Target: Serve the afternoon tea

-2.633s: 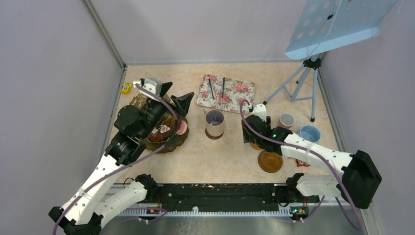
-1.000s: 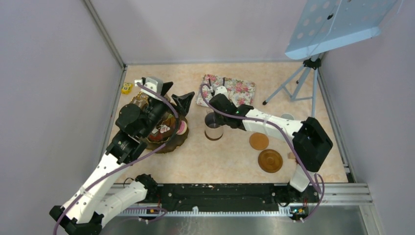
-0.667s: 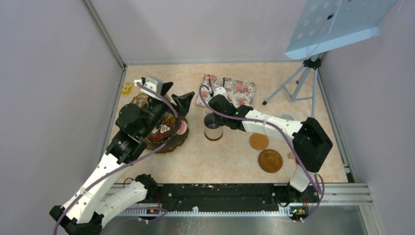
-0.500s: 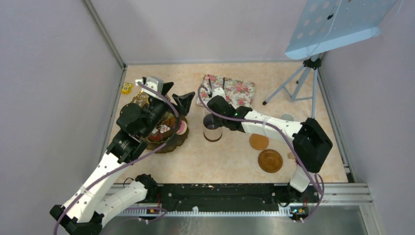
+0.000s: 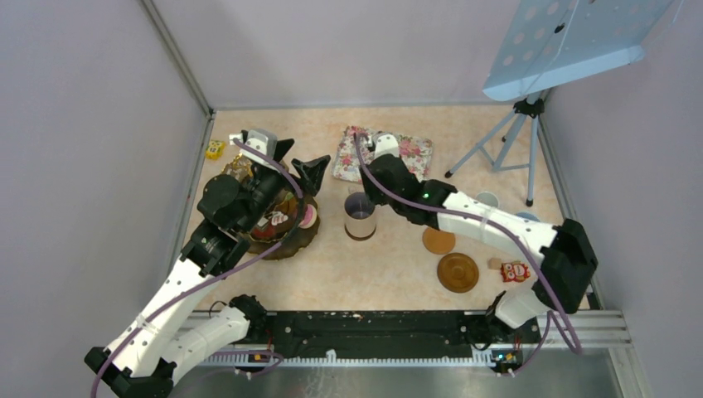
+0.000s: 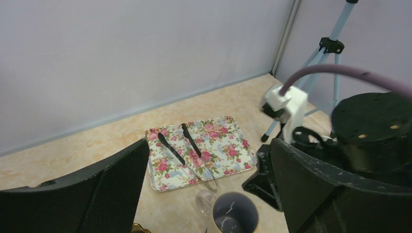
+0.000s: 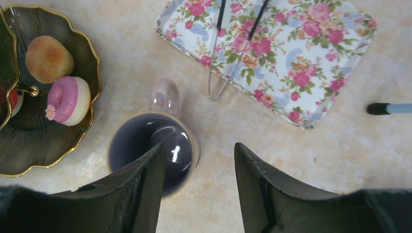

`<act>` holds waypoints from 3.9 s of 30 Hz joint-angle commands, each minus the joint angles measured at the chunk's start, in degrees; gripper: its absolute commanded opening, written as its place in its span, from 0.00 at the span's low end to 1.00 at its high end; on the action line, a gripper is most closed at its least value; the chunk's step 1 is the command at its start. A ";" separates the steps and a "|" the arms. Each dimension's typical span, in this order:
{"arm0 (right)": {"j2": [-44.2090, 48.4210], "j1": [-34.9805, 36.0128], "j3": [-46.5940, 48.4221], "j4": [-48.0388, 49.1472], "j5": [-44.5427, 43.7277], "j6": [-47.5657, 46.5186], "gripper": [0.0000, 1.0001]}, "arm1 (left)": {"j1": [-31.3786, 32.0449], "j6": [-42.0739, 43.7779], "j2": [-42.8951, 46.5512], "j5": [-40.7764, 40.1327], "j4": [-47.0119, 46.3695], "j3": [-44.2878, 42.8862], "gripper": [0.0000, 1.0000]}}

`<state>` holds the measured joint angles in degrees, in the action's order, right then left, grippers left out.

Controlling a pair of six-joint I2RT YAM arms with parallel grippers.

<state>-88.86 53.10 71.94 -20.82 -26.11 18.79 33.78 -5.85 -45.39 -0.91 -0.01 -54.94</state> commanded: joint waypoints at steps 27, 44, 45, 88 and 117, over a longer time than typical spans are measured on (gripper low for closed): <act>20.26 -12.46 -40.65 10.58 0.39 23.54 0.41 | -0.29 -0.77 -0.44 1.72 -2.41 -0.40 0.99; 3.01 -12.52 -35.27 29.83 8.01 20.03 0.41 | -0.29 -0.49 -0.43 1.73 -3.00 0.08 0.99; 2.06 -12.52 -34.20 30.06 8.34 19.67 0.41 | -0.29 -0.48 -0.65 1.47 -2.76 -0.02 0.99; 25.76 -26.53 -36.96 -1.94 -19.78 21.67 0.67 | -0.73 -0.82 -1.46 1.83 -2.79 -0.02 0.99; 23.04 -21.78 -37.22 17.49 -4.01 8.57 0.00 | -0.73 -0.97 -1.54 1.65 -2.56 -0.10 0.99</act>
<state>-69.17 26.59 33.87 -11.18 -34.94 31.68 33.34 -6.22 -47.11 0.89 -0.01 -54.83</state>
